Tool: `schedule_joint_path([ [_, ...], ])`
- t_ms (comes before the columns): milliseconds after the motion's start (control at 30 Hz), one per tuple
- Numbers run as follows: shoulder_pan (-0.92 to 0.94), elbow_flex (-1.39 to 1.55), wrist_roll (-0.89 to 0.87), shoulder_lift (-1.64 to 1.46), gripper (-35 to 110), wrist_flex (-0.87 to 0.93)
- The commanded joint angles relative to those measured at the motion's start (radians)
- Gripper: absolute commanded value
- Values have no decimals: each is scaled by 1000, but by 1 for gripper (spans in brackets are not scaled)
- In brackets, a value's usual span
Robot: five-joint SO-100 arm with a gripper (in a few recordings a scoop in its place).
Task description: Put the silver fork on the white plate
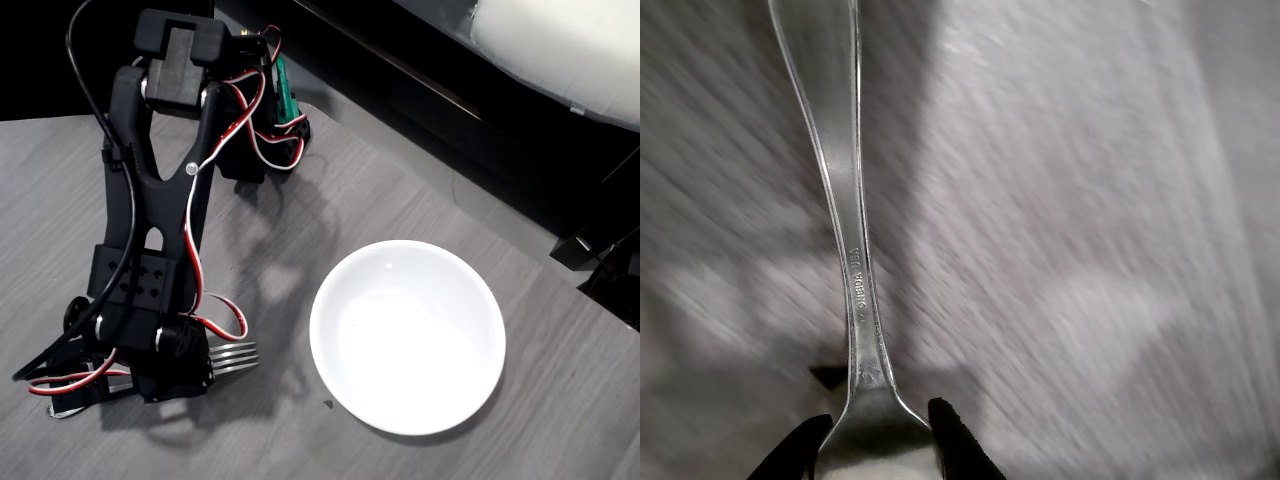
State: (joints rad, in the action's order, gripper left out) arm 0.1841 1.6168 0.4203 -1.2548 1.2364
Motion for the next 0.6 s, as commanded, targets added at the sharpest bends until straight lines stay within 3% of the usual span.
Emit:
schedule_joint_path([
  [0,-5,-38,5,-97,0,18],
  [333,-44,-38,-14,-276,0,112],
  [567,-202,-31,-101,-419,0,222],
])
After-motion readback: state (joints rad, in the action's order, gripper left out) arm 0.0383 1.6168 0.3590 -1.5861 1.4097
